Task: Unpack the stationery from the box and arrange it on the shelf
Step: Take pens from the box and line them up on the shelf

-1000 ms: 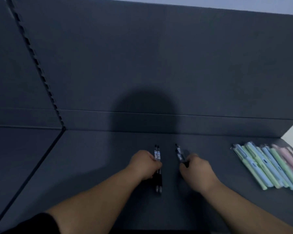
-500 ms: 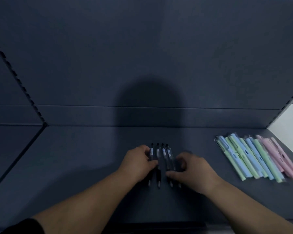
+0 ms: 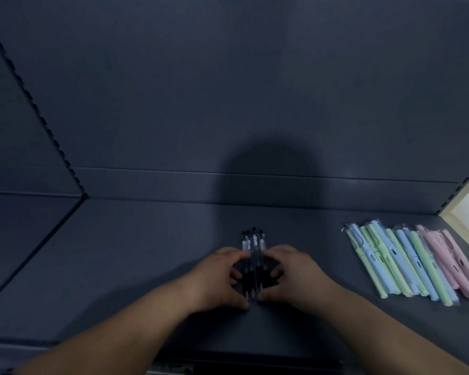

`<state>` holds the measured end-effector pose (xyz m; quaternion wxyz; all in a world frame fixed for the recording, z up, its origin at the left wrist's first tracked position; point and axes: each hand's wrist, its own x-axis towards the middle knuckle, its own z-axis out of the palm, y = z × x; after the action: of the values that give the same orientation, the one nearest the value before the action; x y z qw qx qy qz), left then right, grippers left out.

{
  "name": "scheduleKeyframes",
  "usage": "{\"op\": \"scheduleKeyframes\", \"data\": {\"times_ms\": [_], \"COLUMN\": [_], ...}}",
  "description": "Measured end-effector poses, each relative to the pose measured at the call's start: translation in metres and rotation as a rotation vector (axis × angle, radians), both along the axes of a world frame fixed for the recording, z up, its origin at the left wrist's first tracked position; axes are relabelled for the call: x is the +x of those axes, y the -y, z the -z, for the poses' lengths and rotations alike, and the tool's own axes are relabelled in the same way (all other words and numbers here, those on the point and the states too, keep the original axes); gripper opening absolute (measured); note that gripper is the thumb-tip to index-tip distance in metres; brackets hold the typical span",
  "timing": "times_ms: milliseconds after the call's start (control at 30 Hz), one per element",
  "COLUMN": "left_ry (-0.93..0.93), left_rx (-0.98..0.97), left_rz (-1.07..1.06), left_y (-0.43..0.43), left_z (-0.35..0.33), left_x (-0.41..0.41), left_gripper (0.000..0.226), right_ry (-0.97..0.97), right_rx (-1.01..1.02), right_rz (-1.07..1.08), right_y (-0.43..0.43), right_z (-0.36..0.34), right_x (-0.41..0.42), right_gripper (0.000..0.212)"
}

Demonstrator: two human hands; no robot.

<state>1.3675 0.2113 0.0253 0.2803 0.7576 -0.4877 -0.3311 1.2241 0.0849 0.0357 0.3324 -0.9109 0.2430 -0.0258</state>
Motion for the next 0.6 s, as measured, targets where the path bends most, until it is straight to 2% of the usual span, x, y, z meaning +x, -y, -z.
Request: {"op": "scheduleKeyframes", "data": {"times_ms": [67,333,533,600], "left_ry": [0.031,0.189,0.259,0.284], "left_rx": [-0.014,-0.055,-0.086,-0.084], "left_rz": [-0.012,-0.047,-0.108,-0.165], "left_y": [-0.001,-0.001,-0.018,-0.035], "left_z": [0.001,0.0,0.003,0.001], "left_x": [-0.003,-0.012,-0.015,-0.014], "left_gripper": [0.092,0.075,0.066,0.064], "right_ry": [-0.018,-0.026,-0.039,-0.037], "right_rx": [0.012,-0.078,-0.15,-0.194], "right_rz": [-0.053,-0.127,-0.073,-0.038], "right_y": [0.005,0.014,0.003,-0.008], "right_z": [0.002,0.009,-0.001,-0.007], "right_x": [0.0,0.0,-0.003,-0.002], "right_gripper": [0.088,0.076,0.075,0.066]}}
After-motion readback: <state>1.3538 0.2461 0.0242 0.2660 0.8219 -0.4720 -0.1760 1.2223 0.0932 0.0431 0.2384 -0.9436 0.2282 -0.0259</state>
